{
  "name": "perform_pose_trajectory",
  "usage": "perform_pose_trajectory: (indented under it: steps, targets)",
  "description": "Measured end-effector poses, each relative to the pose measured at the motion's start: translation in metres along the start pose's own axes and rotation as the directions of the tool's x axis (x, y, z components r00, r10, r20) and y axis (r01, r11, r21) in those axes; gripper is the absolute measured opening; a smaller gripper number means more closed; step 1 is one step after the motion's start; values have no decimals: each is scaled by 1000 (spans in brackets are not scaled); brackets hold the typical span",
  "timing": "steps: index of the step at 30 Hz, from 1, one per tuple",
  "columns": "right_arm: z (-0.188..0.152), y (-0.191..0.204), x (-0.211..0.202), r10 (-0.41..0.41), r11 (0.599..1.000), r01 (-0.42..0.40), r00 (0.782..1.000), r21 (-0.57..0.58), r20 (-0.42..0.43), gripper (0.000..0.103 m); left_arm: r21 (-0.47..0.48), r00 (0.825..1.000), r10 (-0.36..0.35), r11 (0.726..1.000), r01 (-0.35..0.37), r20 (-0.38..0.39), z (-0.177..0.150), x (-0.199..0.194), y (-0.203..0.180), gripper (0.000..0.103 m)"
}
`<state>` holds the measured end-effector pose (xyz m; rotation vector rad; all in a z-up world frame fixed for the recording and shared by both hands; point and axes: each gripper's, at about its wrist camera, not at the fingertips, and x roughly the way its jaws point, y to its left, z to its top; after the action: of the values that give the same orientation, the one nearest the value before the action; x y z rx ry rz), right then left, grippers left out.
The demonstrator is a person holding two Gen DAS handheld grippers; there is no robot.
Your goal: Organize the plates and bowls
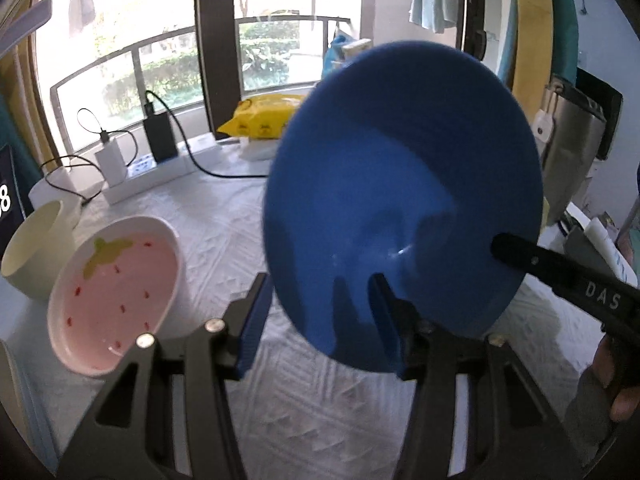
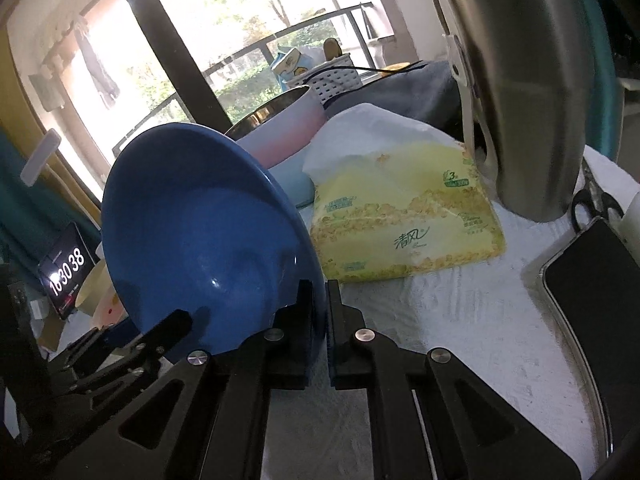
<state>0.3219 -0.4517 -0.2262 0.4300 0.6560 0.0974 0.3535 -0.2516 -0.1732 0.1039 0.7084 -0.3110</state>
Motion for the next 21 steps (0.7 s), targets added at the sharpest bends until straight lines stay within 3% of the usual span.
perform_pose_trajectory:
  steps: [6, 15, 21]
  targets:
    - [1, -1, 2, 4, 1000, -4, 1000, 4, -4, 7, -25, 1000, 4, 1000, -4, -4, 0, 2, 1, 24]
    - [-2, 9, 0, 5, 1000, -5, 1000, -17, -12, 7, -32, 1000, 4, 999, -4, 6, -3, -17, 7, 22]
    - [-10, 19, -7, 48, 999, -48, 998, 4, -39, 8, -53, 1000, 17, 998, -16, 24, -6, -37, 20, 22]
